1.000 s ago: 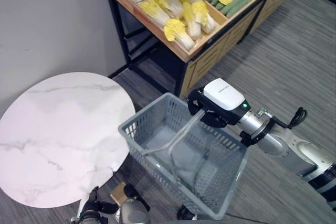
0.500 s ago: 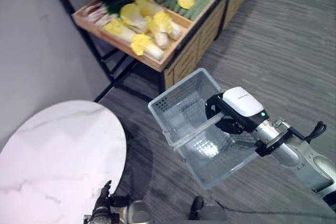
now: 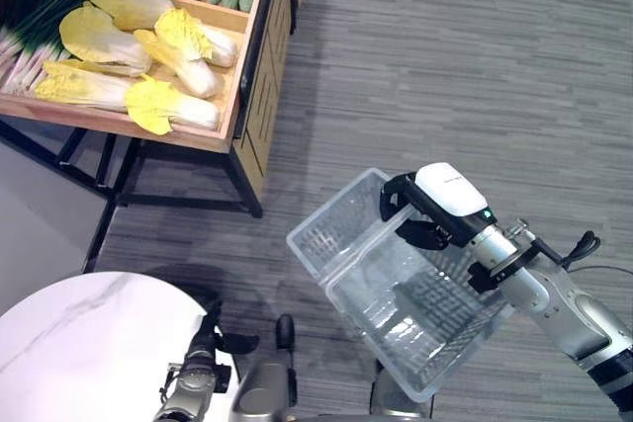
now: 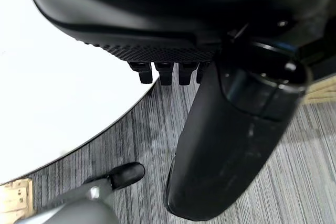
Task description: Get the vegetables into the basket
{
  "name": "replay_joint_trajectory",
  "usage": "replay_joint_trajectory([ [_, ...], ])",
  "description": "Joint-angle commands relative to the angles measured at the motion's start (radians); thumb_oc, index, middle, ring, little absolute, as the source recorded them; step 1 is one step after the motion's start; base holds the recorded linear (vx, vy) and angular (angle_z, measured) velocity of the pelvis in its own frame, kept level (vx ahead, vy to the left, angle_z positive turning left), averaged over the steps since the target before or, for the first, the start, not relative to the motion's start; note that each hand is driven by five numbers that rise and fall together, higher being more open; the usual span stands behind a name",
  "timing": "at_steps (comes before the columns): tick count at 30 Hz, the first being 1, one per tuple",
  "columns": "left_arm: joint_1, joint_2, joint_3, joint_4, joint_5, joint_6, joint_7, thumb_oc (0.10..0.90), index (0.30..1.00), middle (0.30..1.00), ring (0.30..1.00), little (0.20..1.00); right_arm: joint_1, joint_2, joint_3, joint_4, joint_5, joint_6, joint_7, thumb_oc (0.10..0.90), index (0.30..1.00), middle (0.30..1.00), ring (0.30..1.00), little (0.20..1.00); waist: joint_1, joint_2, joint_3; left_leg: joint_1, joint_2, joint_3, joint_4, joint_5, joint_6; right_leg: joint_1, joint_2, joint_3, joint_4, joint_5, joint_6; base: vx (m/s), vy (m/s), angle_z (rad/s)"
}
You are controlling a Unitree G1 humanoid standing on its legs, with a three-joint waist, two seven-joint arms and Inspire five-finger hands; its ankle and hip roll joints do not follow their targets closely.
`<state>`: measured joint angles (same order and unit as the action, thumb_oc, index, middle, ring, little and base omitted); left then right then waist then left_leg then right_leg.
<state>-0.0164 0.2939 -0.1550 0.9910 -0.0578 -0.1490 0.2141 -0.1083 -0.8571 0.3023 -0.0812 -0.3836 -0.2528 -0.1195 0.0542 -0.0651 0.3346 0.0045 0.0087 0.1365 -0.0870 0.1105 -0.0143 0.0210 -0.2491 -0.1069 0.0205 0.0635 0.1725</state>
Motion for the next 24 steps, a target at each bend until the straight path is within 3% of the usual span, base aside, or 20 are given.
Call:
replay_joint_trajectory([
  [1, 0.049, -0.014, 0.004, -0.003, 0.001, -0.025, 0.014, 0.900, 1.000, 1.000, 1.000, 1.000, -0.098, -0.023, -0.097, -0.014, 0.033, -0.009, -0.123, 0.400, 0.300, 0.300, 0.300, 0.300, 0.012, 0.001, -0.054, 0.023, 0.119, 0.042, 0.106, -0.171, -0.043, -0.029, -0.009, -0.091, 0.091, -0.005, 0.038, 0.04, 0.004, -0.61],
  [8, 0.075, -0.029, 0.007, 0.005, 0.037, -0.025, 0.008, 0.900, 1.000, 1.000, 1.000, 1.000, 0.122, 0.017, -0.272, 0.186, -0.019, 0.037, -0.192, 0.400, 0.300, 0.300, 0.300, 0.300, -0.018, 0.005, -0.095, 0.065, 0.121, 0.037, 0.033, -0.144, -0.062, 0.036, 0.007, -0.123, -0.032, -0.015, 0.028, 0.08, 0.004, 0.03],
  [13, 0.084, -0.039, 0.017, 0.022, 0.051, -0.020, 0.000, 0.900, 1.000, 1.000, 1.000, 1.000, 0.205, 0.073, -0.336, 0.307, -0.025, 0.069, -0.220, 0.400, 0.300, 0.300, 0.300, 0.300, -0.033, 0.012, -0.127, 0.086, 0.131, 0.036, 0.000, -0.127, -0.078, 0.070, 0.023, -0.133, -0.077, -0.012, 0.027, 0.06, -0.030, 0.03],
  [24, 0.080, -0.038, -0.012, 0.022, 0.094, -0.022, -0.001, 0.900, 1.000, 1.000, 1.000, 1.000, 0.229, 0.146, -0.333, 0.649, -0.015, 0.117, -0.275, 0.400, 0.300, 0.300, 0.300, 0.300, -0.043, 0.024, -0.154, 0.098, 0.135, 0.038, 0.000, -0.131, -0.085, 0.087, 0.028, -0.124, -0.099, -0.006, 0.027, 0.02, -0.005, -0.03],
])
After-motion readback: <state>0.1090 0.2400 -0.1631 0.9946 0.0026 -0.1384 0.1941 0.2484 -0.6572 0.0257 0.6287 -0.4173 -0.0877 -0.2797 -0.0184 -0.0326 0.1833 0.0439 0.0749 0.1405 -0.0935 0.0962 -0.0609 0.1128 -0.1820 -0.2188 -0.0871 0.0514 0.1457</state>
